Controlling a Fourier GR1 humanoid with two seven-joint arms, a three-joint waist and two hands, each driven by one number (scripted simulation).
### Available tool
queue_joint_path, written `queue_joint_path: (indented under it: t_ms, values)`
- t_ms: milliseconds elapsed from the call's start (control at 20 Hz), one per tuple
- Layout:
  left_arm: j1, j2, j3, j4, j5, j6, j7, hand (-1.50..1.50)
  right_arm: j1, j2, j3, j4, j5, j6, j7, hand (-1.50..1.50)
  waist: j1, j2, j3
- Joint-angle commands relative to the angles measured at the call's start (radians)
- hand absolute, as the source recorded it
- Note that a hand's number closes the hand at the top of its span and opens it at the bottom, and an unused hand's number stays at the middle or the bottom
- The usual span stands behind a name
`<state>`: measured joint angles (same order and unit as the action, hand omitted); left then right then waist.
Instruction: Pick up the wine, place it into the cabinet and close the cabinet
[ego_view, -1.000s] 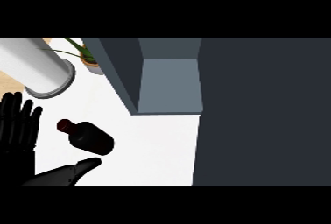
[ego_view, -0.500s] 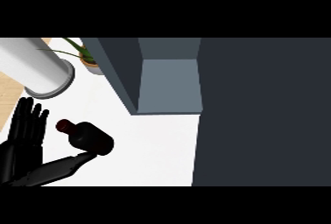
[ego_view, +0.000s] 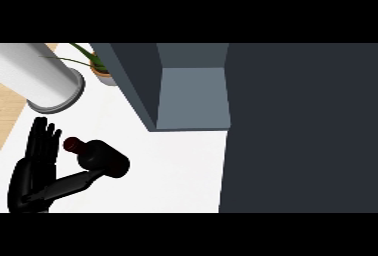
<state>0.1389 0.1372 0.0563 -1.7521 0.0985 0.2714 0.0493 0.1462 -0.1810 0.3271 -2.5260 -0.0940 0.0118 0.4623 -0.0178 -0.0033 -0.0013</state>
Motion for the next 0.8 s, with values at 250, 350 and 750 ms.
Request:
queue_joint_path:
  t_ms: [250, 350, 750]
  values:
    - [-0.024, 0.028, 0.1, 0.241, 0.081, -0.117, -0.173, -1.5, 0.074, -0.008, 0.035, -0.232, -0.02, -0.016, 0.076, -1.5, 0.002, 0.001, 0.0]
    - [-0.035, -0.026, 0.033, 0.271, 0.041, -0.099, -0.186, -1.5, 0.014, -0.019, -0.029, -0.243, -0.062, -0.026, 0.123, -1.5, 0.003, 0.002, 0.0]
    - [-0.092, -0.049, 0.057, 0.477, 0.049, -0.144, -0.32, -1.5, 0.032, -0.028, -0.049, -0.235, -0.102, -0.01, 0.09, -1.5, 0.0, 0.003, 0.001]
